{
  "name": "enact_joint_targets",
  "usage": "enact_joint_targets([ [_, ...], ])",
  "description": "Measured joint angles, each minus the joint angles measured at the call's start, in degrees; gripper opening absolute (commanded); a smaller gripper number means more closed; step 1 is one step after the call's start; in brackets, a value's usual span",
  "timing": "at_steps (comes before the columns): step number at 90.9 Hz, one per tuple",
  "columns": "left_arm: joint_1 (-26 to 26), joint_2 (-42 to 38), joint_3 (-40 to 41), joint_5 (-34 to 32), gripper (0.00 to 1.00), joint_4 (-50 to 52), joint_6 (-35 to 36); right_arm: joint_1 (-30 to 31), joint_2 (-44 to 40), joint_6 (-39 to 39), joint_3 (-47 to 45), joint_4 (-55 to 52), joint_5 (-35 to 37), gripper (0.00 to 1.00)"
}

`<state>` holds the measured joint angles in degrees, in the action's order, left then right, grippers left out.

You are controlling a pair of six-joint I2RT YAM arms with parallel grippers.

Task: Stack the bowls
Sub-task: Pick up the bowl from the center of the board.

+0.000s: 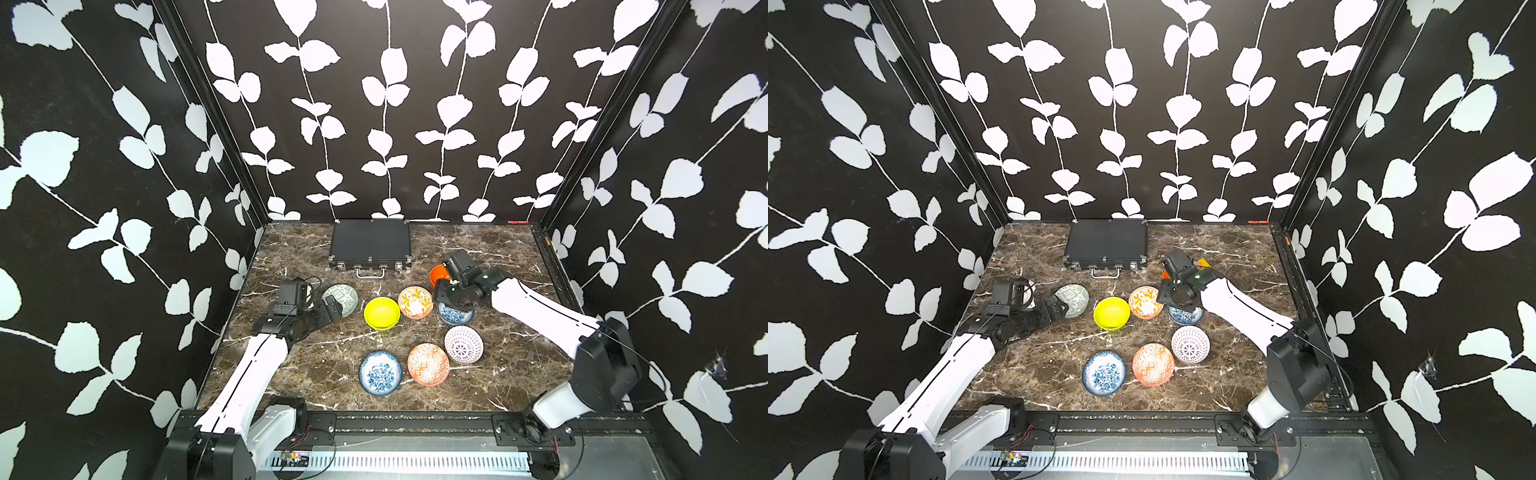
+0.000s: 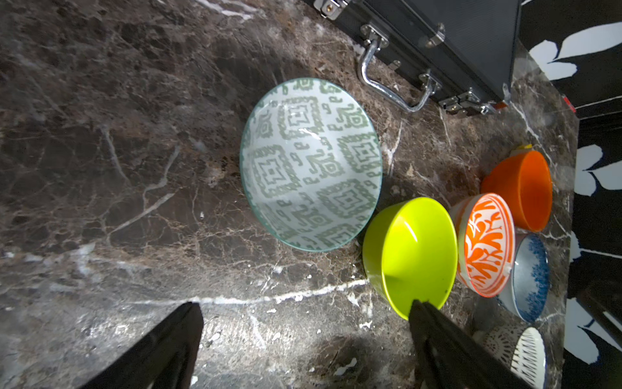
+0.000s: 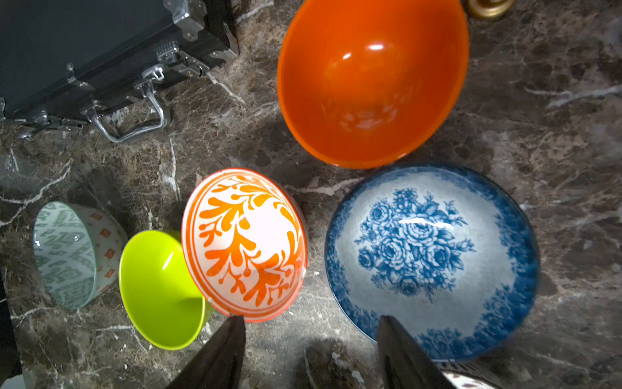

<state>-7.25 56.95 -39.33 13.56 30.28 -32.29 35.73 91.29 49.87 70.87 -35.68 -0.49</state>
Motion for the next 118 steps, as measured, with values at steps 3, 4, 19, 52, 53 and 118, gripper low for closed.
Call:
enact_joint_targets([
  [3, 0.0, 0.0, 0.0, 0.7, 0.98, 0.0, 0.2, 0.0, 1.1, -0.3, 1.2, -0.3, 0.1, 0.6],
  [4, 0.0, -0.1, 0.0, 0.8, 0.99, 0.0, 0.2, 0.1, 1.4, -0.3, 1.5, -0.3, 0.2, 0.6],
  [19, 0.0, -1.0, -0.1, 3.0, 0.99, -0.1, 0.4, 0.2, 6.4, -1.3, 6.5, -1.7, 0.9, 0.54],
  [52, 0.0, -0.8, -1.6, 4.9, 0.99, -0.2, 1.3, 0.4, 14.7, -3.0, 13.1, -3.6, 1.3, 0.42],
  [53, 0.0, -0.8, -1.6, 5.0, 0.98, -0.2, 1.3, 0.4, 14.8, -3.0, 13.2, -3.7, 1.3, 0.42],
  [118, 0.0, -0.4, -2.0, 5.7, 0.99, -0.1, 1.5, 0.4, 19.2, -3.8, 14.2, -4.2, 2.6, 0.34],
])
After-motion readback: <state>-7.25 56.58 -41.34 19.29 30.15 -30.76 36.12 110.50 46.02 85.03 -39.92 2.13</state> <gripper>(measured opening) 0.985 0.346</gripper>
